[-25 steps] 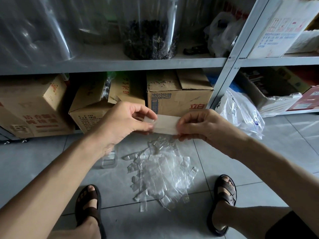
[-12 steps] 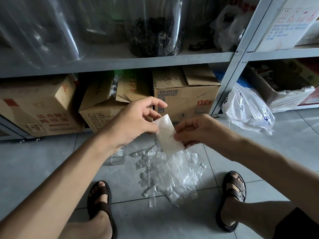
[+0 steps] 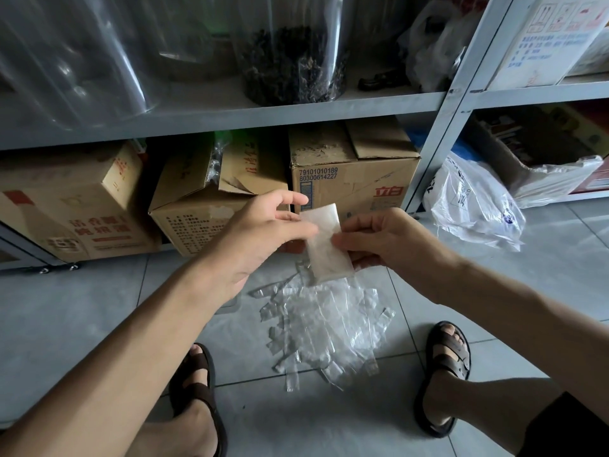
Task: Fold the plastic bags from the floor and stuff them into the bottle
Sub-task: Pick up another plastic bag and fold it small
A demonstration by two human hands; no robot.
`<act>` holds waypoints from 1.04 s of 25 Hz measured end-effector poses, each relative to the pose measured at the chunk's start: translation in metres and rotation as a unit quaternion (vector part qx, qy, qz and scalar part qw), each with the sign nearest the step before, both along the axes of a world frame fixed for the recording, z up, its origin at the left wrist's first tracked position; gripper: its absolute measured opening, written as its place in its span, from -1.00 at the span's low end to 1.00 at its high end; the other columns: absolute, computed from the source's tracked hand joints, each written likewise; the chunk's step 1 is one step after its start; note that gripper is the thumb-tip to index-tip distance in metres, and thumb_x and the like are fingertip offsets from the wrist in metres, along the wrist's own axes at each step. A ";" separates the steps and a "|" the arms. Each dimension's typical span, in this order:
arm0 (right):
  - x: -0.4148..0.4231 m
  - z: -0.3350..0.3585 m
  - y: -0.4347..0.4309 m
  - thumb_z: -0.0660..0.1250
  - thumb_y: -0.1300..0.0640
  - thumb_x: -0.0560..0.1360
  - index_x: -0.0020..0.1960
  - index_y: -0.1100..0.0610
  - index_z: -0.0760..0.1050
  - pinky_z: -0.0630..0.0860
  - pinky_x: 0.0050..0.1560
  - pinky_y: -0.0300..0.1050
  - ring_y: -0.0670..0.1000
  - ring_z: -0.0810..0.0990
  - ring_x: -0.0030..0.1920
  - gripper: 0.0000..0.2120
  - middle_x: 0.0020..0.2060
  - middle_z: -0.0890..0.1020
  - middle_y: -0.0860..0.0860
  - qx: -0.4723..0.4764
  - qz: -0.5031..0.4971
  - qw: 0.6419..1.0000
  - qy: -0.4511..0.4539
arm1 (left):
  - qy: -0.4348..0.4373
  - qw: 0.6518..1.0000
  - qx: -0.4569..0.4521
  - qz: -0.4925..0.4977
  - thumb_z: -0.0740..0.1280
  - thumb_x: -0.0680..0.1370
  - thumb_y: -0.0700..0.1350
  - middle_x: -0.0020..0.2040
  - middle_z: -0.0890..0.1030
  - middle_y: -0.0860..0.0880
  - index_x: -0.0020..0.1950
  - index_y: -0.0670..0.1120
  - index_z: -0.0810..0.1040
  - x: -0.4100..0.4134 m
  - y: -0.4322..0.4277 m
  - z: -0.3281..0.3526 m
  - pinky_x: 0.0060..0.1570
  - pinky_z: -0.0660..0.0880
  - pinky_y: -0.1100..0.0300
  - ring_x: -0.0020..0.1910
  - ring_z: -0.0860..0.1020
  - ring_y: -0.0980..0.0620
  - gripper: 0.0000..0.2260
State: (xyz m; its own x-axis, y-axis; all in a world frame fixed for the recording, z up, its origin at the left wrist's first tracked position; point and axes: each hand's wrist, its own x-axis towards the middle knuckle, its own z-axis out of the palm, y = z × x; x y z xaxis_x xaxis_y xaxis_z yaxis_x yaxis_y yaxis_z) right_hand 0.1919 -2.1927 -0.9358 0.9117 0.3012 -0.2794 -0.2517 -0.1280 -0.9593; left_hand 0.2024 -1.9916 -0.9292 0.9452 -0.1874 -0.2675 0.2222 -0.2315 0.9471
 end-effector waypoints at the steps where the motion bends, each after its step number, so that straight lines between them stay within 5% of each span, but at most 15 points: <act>1: 0.000 0.000 0.000 0.38 0.32 0.51 -0.06 0.34 0.63 0.59 -0.24 -0.25 -0.01 0.69 -0.27 -0.92 -0.23 0.70 0.13 0.011 -0.013 1.000 -0.002 | 0.009 1.000 -0.002 -0.006 0.55 0.34 -0.12 -0.08 0.71 -0.07 0.10 -0.06 0.62 -0.001 -0.002 -0.001 -0.03 0.54 0.22 -0.09 0.66 0.03 -0.65; 7: 0.001 0.000 -0.002 0.40 0.30 0.50 -0.04 0.32 0.62 0.65 -0.18 -0.15 0.07 0.69 -0.23 -0.91 -0.18 0.71 0.23 0.011 -0.024 1.000 -0.007 | 0.034 0.999 -0.024 0.021 0.49 0.45 -0.32 -0.19 0.73 -0.13 -0.12 -0.16 0.68 -0.008 -0.009 0.000 -0.30 0.59 0.27 -0.23 0.70 0.00 -0.92; 13: 0.002 -0.001 -0.002 0.39 0.39 0.49 0.01 0.43 0.57 0.63 -0.24 -0.17 0.08 0.65 -0.29 -0.87 -0.18 0.67 0.31 -0.011 -0.020 0.999 -0.033 | 0.056 0.997 -0.049 0.031 0.49 0.45 -0.30 -0.21 0.71 -0.14 -0.14 -0.15 0.64 -0.008 -0.008 0.003 -0.35 0.59 0.24 -0.30 0.68 0.02 -0.91; 26: 0.000 0.004 0.003 0.36 0.39 0.48 -0.17 0.22 0.59 0.61 -0.28 -0.19 0.03 0.62 -0.29 -0.89 -0.28 0.64 0.14 0.106 -0.065 0.992 0.001 | 0.015 0.994 -0.090 0.064 0.39 0.48 -0.38 -0.34 0.66 -0.07 -0.20 -0.12 0.66 -0.010 -0.013 0.009 -0.48 0.53 0.27 -0.42 0.61 0.10 -0.82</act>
